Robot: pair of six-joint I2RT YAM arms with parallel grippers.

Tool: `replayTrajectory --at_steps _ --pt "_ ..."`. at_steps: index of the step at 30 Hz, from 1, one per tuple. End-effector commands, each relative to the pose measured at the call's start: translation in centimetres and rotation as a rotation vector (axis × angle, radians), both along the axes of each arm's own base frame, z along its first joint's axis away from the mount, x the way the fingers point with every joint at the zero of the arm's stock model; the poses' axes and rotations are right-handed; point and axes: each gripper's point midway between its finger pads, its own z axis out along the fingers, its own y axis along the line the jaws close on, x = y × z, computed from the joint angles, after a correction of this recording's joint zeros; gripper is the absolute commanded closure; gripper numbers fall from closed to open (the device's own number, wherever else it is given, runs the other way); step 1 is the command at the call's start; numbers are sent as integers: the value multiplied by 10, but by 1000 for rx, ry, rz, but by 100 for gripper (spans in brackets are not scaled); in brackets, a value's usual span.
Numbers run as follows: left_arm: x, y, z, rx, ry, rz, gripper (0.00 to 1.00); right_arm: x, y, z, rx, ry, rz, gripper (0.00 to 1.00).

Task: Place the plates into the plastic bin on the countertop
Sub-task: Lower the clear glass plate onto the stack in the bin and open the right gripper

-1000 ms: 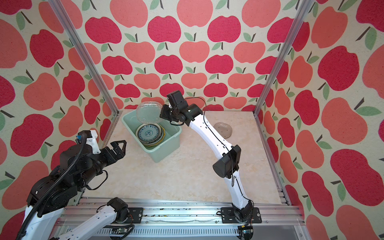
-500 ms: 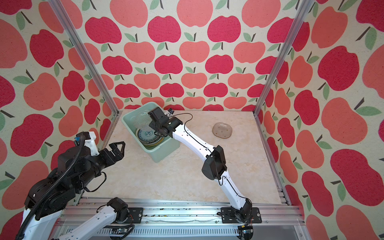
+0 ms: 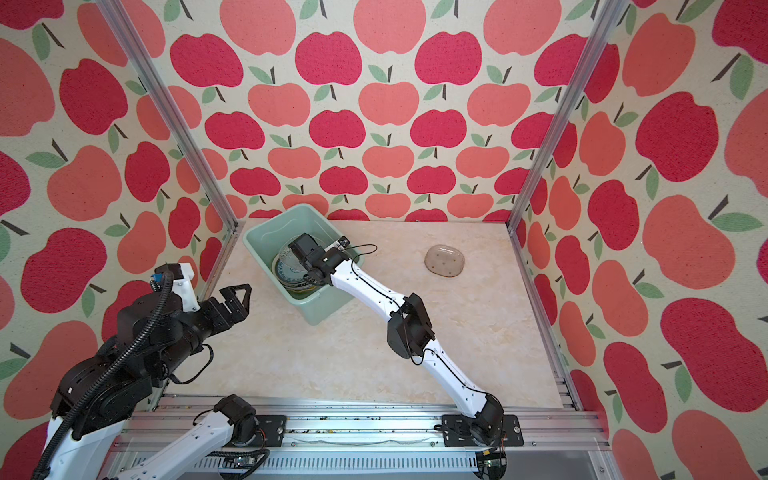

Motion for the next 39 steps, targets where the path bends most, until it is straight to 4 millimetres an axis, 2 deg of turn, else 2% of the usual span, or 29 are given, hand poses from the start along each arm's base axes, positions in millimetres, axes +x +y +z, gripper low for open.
replayTrajectory --at_steps 1,7,11,16,20,24,27,30,32,37,39 --pt "1 0 -5 24 14 -7 1 4 2 -7 -9 -7 -2 100" --pt "3 -2 -7 39 24 -13 1 2 10 -29 -17 21 35 100" --pt "4 -2 -8 42 27 -11 1 3 14 -34 -15 19 53 96" --pt "6 -3 -8 41 29 -14 1 4 17 -32 -18 2 79 90" --pt "7 -4 -5 42 27 -12 1 6 15 -29 -27 -7 78 81" --pt "9 -4 -3 45 24 -12 1 8 14 -20 -22 -24 83 75" --pt "10 -5 0 41 21 -10 1 8 15 -9 -12 -42 91 73" --pt "10 -5 4 39 13 -10 1 10 18 12 2 -87 122 69" --pt "10 -4 8 38 2 -10 1 10 20 32 10 -130 152 64" --pt "10 -4 21 36 -25 -15 1 4 19 93 -2 -265 262 40" --pt "9 -5 26 31 -36 -22 1 0 14 117 -10 -313 297 36"
